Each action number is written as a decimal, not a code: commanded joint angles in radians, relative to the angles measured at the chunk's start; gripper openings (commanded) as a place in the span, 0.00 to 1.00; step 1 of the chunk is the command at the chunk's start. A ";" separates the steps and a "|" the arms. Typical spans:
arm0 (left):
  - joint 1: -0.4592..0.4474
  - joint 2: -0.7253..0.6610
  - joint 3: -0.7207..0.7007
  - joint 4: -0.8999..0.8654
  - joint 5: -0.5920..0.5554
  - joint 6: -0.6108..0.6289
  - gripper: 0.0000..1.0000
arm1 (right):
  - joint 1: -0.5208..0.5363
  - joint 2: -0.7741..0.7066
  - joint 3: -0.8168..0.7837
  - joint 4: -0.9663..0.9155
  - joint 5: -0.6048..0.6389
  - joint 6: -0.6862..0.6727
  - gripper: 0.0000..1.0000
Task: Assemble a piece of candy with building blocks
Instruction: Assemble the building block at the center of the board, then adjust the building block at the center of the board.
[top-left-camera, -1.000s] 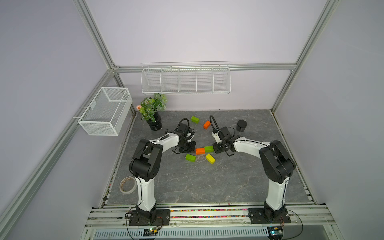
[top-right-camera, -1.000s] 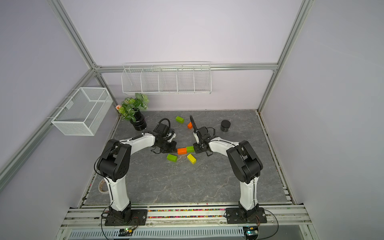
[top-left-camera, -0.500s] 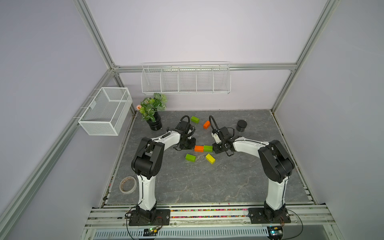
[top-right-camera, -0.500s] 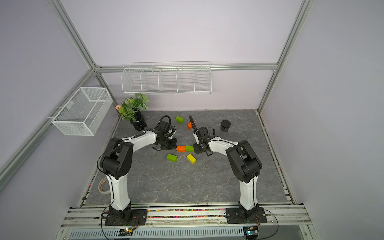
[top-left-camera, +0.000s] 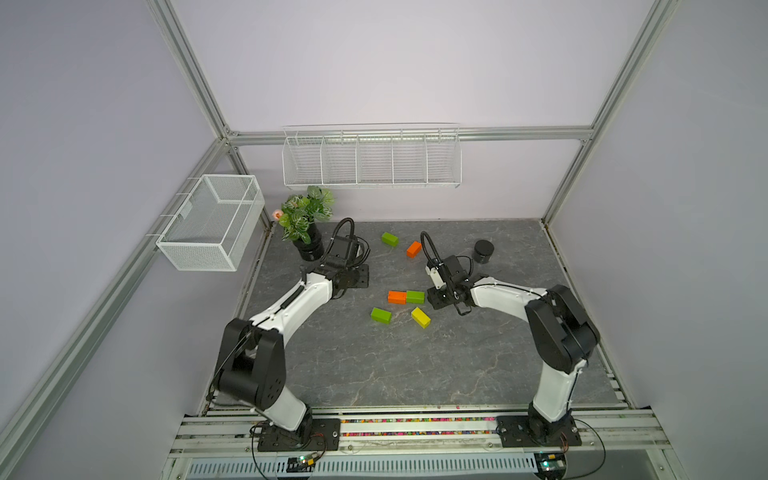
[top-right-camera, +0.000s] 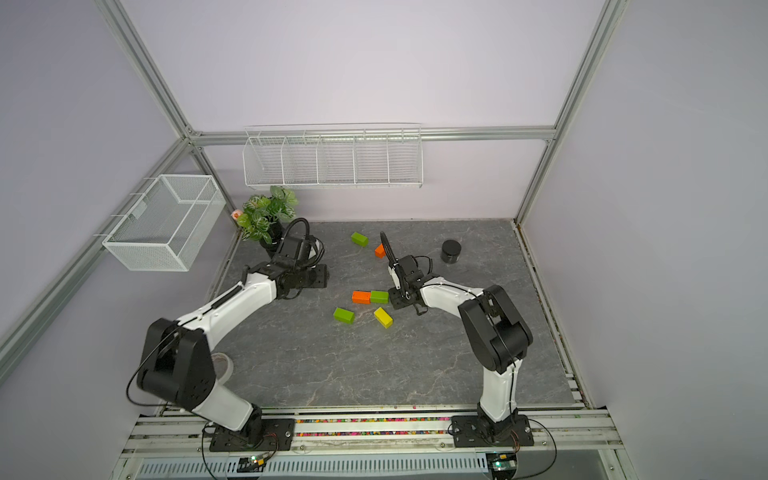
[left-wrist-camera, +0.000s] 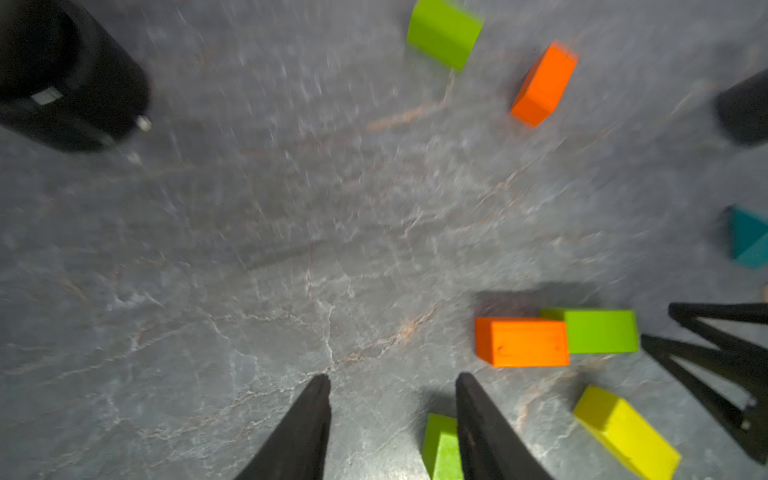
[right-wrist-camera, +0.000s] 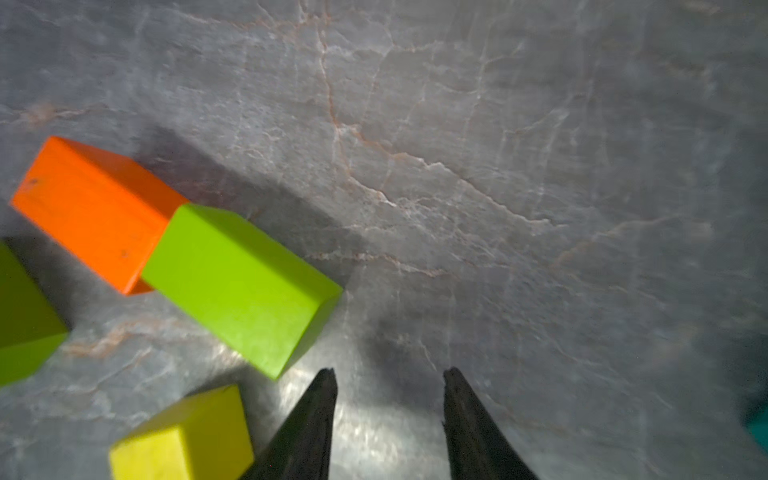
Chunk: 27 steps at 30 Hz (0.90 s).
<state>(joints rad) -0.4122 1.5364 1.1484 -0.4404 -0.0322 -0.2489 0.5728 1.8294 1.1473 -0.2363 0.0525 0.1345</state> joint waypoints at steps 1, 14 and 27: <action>0.000 -0.060 -0.075 0.067 -0.080 -0.088 0.51 | 0.015 -0.144 -0.003 0.035 -0.005 -0.071 0.58; 0.009 -0.230 -0.276 0.235 -0.048 -0.174 0.52 | 0.059 0.176 0.533 -0.393 -0.467 -0.394 0.63; 0.028 -0.217 -0.296 0.230 -0.041 -0.182 0.52 | 0.093 0.426 0.807 -0.626 -0.371 -0.549 0.60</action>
<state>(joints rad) -0.3923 1.3136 0.8589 -0.2211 -0.0742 -0.4110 0.6529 2.2368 1.9446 -0.8127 -0.3580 -0.3676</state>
